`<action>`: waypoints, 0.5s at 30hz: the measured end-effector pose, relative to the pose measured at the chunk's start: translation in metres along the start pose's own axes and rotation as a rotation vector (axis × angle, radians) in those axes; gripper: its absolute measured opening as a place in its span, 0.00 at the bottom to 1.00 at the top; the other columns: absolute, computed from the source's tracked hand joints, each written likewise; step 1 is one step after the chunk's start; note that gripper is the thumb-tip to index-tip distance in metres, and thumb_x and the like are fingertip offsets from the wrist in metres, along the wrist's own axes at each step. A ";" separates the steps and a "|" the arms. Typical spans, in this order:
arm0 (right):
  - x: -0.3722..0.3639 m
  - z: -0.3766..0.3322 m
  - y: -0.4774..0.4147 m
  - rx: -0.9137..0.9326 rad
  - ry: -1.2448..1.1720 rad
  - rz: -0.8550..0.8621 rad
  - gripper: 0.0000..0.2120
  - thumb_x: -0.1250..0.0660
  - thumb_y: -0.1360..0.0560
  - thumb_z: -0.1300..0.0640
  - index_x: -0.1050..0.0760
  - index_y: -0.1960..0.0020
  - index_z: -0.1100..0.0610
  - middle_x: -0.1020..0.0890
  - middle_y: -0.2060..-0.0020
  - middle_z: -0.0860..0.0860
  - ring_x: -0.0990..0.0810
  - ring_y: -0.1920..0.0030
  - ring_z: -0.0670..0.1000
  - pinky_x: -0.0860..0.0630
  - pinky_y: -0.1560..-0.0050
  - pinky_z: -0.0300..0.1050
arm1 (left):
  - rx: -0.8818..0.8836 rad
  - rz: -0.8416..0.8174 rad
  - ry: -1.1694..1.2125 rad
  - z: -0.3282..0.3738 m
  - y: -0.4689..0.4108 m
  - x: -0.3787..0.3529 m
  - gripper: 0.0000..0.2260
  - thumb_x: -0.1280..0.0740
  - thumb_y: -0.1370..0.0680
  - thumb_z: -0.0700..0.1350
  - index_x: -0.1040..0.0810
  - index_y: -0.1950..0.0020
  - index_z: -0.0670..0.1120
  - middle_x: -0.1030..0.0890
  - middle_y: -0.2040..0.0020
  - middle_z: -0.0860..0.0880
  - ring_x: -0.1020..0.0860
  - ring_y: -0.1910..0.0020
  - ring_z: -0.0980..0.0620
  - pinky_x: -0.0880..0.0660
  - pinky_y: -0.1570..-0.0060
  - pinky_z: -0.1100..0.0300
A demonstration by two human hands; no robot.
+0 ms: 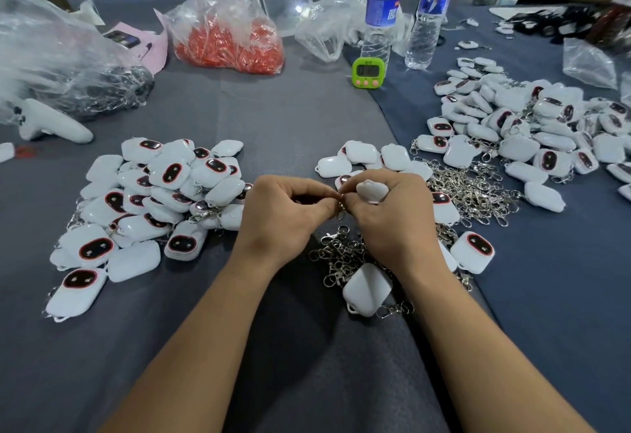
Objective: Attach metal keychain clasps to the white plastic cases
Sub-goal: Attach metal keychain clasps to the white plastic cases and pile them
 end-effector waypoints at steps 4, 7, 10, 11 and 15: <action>0.001 -0.003 0.000 0.038 0.045 -0.032 0.16 0.27 0.30 0.64 0.20 0.66 0.43 0.15 0.64 0.43 0.19 0.59 0.43 0.21 0.57 0.45 | -0.018 -0.004 -0.030 0.002 0.003 0.000 0.08 0.23 0.30 0.43 0.14 0.62 0.57 0.16 0.67 0.59 0.20 0.69 0.64 0.26 0.66 0.70; 0.001 -0.003 0.000 0.049 0.065 -0.040 0.15 0.27 0.30 0.64 0.19 0.65 0.44 0.15 0.64 0.42 0.19 0.58 0.42 0.23 0.57 0.41 | -0.048 -0.006 -0.045 0.005 0.004 0.000 0.08 0.22 0.30 0.42 0.14 0.62 0.57 0.18 0.70 0.61 0.23 0.73 0.67 0.31 0.69 0.74; 0.000 -0.004 0.000 0.054 0.071 -0.046 0.16 0.26 0.29 0.64 0.19 0.65 0.44 0.16 0.63 0.41 0.19 0.57 0.40 0.25 0.58 0.35 | -0.073 -0.017 -0.063 0.008 0.004 0.001 0.09 0.23 0.30 0.41 0.14 0.63 0.56 0.20 0.74 0.61 0.27 0.76 0.66 0.34 0.73 0.75; 0.000 -0.004 0.001 0.055 0.068 -0.052 0.15 0.27 0.29 0.65 0.19 0.65 0.44 0.16 0.63 0.41 0.20 0.57 0.40 0.26 0.59 0.32 | -0.079 -0.019 -0.067 0.009 0.004 0.002 0.09 0.23 0.31 0.41 0.14 0.63 0.56 0.21 0.75 0.61 0.28 0.77 0.65 0.35 0.74 0.75; -0.001 -0.005 0.003 0.068 0.057 -0.058 0.14 0.27 0.30 0.66 0.17 0.64 0.47 0.17 0.64 0.39 0.19 0.58 0.38 0.27 0.60 0.30 | -0.072 -0.021 -0.081 0.009 0.006 0.004 0.09 0.23 0.32 0.40 0.14 0.65 0.55 0.21 0.75 0.57 0.30 0.78 0.62 0.35 0.75 0.72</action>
Point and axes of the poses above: each hand's wrist, its own y-axis away from the middle knuckle, its own x-axis out of the back of the hand, z = x × y, the point moved 5 cm from there along -y, towards the middle knuckle
